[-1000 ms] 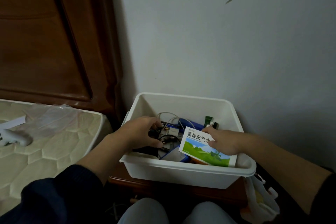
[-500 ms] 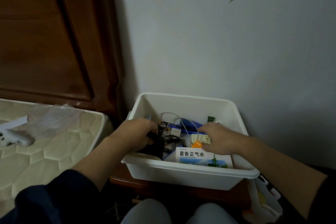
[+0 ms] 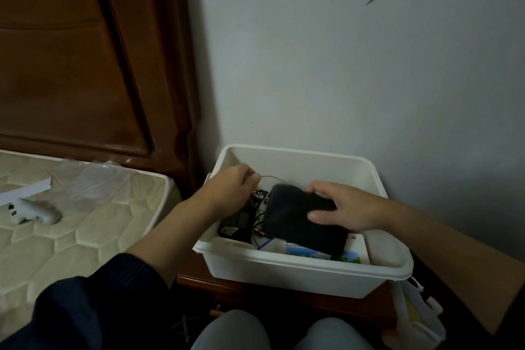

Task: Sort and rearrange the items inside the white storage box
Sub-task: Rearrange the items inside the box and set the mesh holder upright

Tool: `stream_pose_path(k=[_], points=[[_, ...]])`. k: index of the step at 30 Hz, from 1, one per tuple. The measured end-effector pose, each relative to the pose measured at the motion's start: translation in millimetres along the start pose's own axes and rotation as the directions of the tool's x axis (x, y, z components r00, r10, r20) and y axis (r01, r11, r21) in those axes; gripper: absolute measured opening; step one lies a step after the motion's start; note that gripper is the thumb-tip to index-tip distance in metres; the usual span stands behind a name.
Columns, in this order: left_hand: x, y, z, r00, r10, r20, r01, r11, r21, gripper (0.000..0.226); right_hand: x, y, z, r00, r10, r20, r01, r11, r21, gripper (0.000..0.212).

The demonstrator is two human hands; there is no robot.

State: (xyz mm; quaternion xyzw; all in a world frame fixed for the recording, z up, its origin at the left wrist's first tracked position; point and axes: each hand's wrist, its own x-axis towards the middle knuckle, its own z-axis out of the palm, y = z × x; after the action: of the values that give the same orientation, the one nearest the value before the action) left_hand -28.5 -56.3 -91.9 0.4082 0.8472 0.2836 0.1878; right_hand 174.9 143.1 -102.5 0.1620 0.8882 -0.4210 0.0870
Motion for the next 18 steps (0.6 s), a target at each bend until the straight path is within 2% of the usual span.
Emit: stream_pose_path(k=[4,7,10,14,18], points=[[9,-22,28,0.983,-0.171,0.071,0.152,0.963,0.221,0.031,-10,19,1,0.975,0.187,0.122,-0.130,0.919,-0.373,0.024],[11,-25,48,0.953,-0.295,0.070,0.258,0.910,0.323,0.035,-9,26,8,0.959,0.265,0.097,-0.186,0.851,-0.491,0.035],[18,-24,62,0.933,-0.358,0.035,0.327,0.884,0.335,0.033,-7,27,6,0.971,0.237,0.037,-0.172,0.795,-0.581,0.045],[29,-19,74,0.900,-0.437,0.008,0.401,0.833,0.382,0.050,-6,30,1,0.965,0.257,0.060,-0.194,0.845,-0.499,0.055],[39,-15,83,0.850,-0.525,-0.038,0.483,0.750,0.452,0.070,-3,37,4,0.983,0.176,-0.056,-0.181,0.851,-0.493,0.050]])
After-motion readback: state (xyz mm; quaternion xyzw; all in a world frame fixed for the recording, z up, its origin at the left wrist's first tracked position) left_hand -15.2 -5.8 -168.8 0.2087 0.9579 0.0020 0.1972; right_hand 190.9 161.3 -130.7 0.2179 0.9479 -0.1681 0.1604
